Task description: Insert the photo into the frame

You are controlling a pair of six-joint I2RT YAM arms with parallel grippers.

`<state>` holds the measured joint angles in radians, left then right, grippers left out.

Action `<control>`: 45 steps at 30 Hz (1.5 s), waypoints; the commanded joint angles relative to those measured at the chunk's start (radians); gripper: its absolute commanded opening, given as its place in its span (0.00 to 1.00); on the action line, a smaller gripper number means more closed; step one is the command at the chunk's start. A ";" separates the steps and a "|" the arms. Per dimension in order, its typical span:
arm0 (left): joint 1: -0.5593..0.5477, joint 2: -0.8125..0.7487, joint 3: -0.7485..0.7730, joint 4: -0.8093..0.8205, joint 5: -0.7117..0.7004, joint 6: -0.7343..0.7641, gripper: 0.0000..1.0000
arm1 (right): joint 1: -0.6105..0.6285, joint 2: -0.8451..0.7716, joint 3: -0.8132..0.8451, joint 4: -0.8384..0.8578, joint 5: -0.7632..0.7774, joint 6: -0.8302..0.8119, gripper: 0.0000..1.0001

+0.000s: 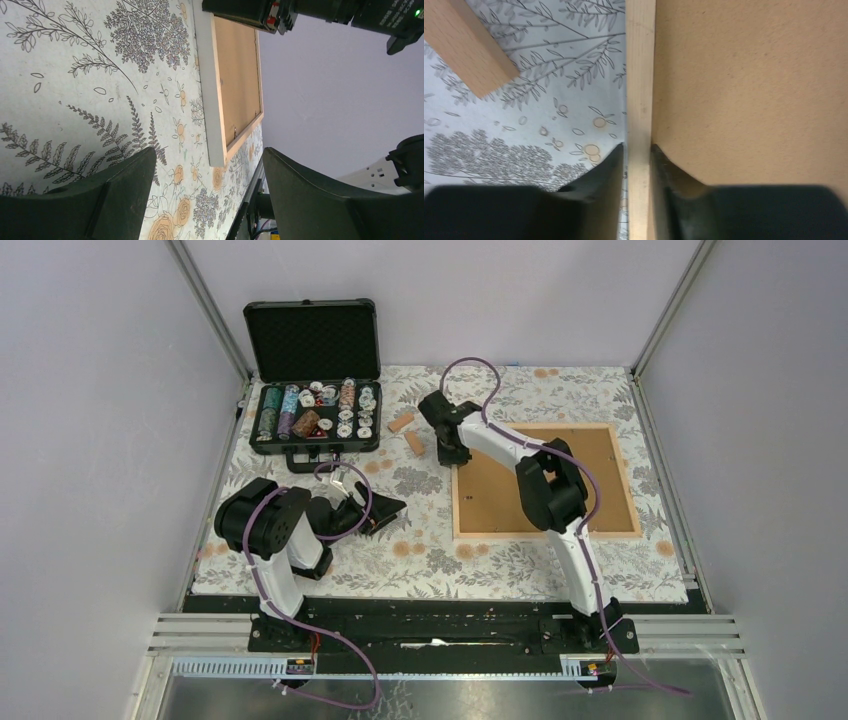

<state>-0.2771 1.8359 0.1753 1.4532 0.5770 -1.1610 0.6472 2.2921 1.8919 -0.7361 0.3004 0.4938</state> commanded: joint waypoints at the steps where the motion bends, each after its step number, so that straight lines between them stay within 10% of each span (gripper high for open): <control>1: 0.004 0.013 0.012 0.144 0.018 -0.002 0.82 | 0.010 0.014 0.081 -0.045 -0.017 0.024 0.42; 6: 0.004 0.013 0.011 0.143 0.015 -0.003 0.82 | 0.011 -0.136 -0.076 0.022 -0.084 -0.151 0.85; 10: 0.005 0.010 0.012 0.145 0.014 -0.003 0.82 | 0.011 -0.211 -0.181 0.008 -0.141 -0.267 0.99; 21: 0.005 0.007 0.009 0.144 0.015 0.000 0.82 | 0.026 -0.258 -0.364 0.120 -0.260 -0.318 0.94; 33: 0.005 0.009 0.009 0.145 0.016 -0.002 0.82 | 0.049 -0.246 -0.408 0.094 -0.257 -0.291 0.58; 45: 0.004 0.005 0.007 0.144 0.012 0.000 0.82 | 0.093 -0.271 -0.452 0.039 -0.192 -0.190 0.58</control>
<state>-0.2771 1.8370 0.1768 1.4536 0.5770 -1.1614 0.7094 2.0399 1.4796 -0.5953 0.1303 0.2409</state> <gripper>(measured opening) 0.823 0.567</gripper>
